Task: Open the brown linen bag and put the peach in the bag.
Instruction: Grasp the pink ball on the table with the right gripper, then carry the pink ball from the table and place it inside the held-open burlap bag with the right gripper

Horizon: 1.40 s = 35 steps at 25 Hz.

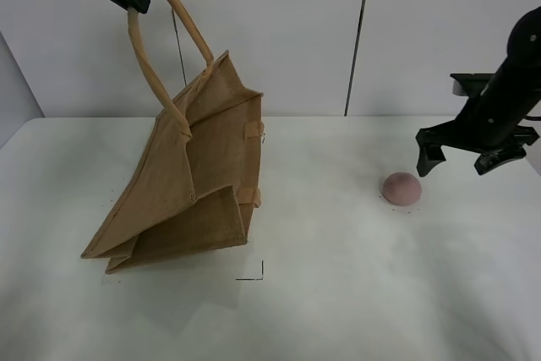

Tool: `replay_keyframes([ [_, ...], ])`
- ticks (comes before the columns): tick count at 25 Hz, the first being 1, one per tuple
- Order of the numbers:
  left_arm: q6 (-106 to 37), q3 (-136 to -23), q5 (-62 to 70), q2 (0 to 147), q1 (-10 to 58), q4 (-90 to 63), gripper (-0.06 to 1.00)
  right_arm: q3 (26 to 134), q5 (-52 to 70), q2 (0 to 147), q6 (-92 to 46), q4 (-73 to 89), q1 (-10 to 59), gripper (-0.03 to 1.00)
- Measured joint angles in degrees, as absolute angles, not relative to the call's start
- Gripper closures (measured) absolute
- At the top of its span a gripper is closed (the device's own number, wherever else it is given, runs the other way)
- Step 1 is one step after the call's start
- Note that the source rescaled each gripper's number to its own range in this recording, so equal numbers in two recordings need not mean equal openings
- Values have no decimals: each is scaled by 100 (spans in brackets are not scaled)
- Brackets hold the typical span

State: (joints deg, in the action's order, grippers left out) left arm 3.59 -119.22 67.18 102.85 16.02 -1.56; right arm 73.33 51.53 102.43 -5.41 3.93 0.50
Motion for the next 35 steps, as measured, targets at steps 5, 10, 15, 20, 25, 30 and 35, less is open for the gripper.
replay_keyframes([
  [5, 348, -11922, 6718, 10285, 1602, -156, 94, 8116, 5163, 11050, -585, 411, 332, -3],
  [10, 336, -11922, 6718, 10285, 1602, -156, 94, 8408, 5088, 11628, -490, 423, 348, -3],
  [15, 336, -11922, 6718, 10285, 1602, -156, 94, 8425, 4819, 12124, -516, 505, 348, -3],
  [20, 336, -11922, 6718, 10285, 1602, -156, 94, 8425, 4582, 12471, -538, 559, 348, -3],
  [25, 330, -11922, 6718, 10285, 1602, -156, 94, 8425, 4494, 12506, -538, 596, 348, 23],
  [30, 330, -11922, 6718, 10285, 1602, -156, 94, 8445, 4496, 12495, -538, 624, 348, 93],
  [35, 330, -11922, 6718, 10285, 1602, -156, 94, 8712, 4774, 12457, -637, 857, 348, 97],
])
